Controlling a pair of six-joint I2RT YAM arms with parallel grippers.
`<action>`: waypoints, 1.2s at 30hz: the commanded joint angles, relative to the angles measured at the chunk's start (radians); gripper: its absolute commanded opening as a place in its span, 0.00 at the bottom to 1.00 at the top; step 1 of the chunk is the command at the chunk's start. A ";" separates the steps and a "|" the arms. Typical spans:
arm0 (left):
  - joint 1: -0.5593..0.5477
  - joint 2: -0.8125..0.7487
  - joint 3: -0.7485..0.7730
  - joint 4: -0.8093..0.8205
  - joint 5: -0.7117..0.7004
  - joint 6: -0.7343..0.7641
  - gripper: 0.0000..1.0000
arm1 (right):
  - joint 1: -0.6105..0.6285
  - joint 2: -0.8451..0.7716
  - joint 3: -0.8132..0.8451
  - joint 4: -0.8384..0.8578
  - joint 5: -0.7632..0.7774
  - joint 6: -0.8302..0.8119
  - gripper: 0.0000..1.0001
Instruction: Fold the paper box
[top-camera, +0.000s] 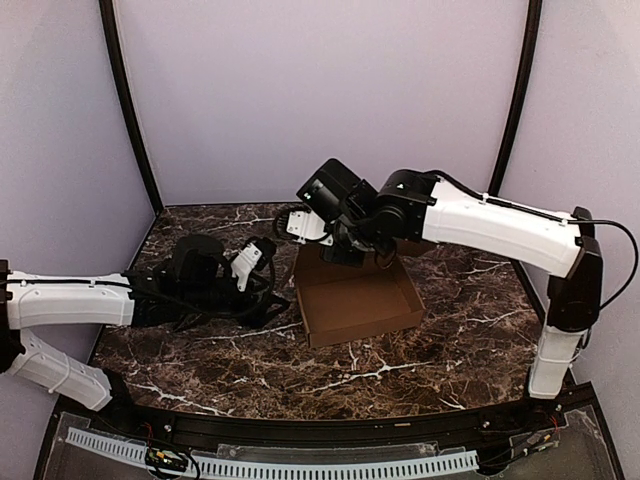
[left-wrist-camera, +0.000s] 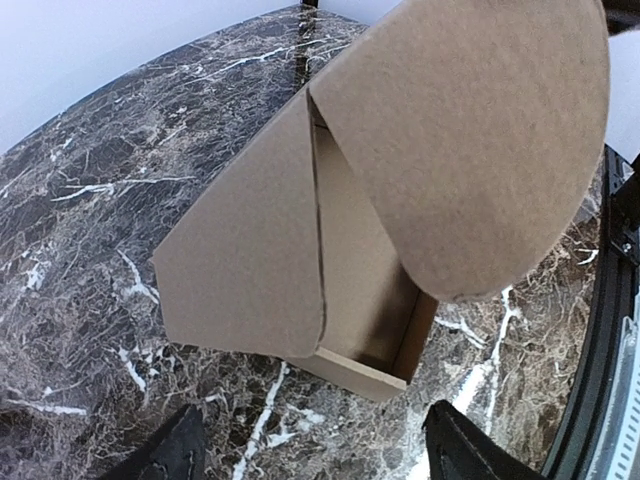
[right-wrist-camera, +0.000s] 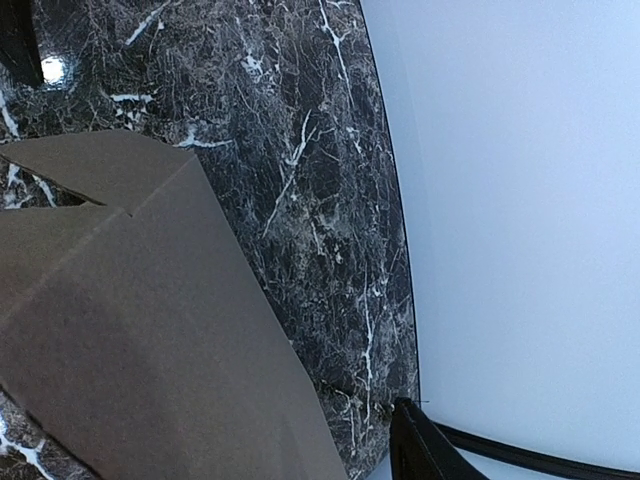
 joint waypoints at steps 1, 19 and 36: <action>-0.013 0.019 -0.009 0.077 -0.103 0.121 0.75 | -0.025 -0.041 0.027 0.049 -0.082 0.023 0.53; -0.015 0.087 0.012 0.245 -0.133 0.194 0.54 | -0.058 -0.057 -0.014 0.079 -0.159 0.044 0.49; -0.015 0.099 0.053 0.256 -0.119 0.199 0.36 | -0.077 -0.052 -0.020 0.088 -0.186 0.077 0.49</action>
